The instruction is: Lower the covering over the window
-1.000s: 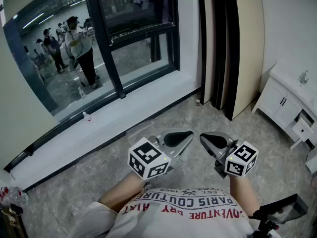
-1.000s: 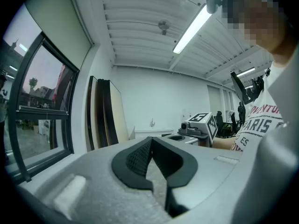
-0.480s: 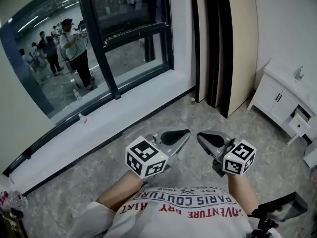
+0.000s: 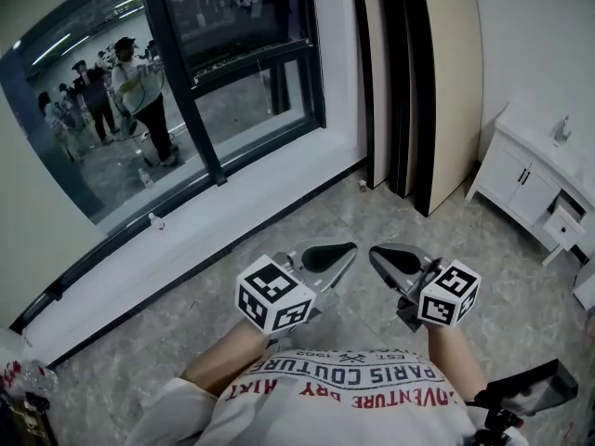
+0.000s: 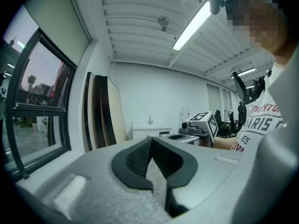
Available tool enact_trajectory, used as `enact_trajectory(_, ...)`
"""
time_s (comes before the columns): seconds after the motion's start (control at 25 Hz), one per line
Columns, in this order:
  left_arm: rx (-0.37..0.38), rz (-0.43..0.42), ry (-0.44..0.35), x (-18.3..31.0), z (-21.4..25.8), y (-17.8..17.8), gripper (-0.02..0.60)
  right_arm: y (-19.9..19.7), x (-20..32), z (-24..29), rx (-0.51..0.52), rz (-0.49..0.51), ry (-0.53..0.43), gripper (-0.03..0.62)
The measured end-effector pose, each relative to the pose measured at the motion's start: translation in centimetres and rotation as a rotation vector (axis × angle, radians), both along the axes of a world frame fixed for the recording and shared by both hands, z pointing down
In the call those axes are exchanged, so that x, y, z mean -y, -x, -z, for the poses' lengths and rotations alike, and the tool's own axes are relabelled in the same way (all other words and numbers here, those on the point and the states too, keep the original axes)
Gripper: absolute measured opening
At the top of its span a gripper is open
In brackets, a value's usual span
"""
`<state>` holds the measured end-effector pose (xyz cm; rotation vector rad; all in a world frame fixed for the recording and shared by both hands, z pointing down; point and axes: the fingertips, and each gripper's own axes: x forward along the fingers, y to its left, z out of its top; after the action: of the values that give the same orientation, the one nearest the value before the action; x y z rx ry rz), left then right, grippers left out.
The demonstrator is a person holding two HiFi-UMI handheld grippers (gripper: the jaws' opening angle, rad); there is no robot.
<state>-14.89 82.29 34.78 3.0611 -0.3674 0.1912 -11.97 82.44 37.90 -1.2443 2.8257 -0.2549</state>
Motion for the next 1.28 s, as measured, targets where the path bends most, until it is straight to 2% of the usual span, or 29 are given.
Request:
enact_trajectory(0.2,0.012,-0.005,0.029,0.7,-0.8,-0.1,0.002,-0.2,0.7,-0.8,0.034,-0.006,0.018,0.003)
enact_trajectory(0.36,-0.011,-0.002,0.073,2.5,-1.4,0.0,0.002,-0.4,1.9,-1.6,0.045,-0.020,0.041,0.005)
enact_trajectory(0.64,-0.057,-0.073,0.130,7.1,-2.8,-1.7,0.002,-2.0,6.7,-3.3,0.024,-0.050,0.088,0.003)
enact_trajectory(1.08,-0.036,-0.053,0.183,24.5,-5.7,-3.5,0.002,-4.1,23.5,-4.9,0.050,-0.071,0.147,0.003)
enact_trajectory(1.28,-0.027,-0.029,0.198,35.8,-6.4,-4.8,0.002,-5.4,34.3,-5.6,0.044,-0.055,0.180,0.003)
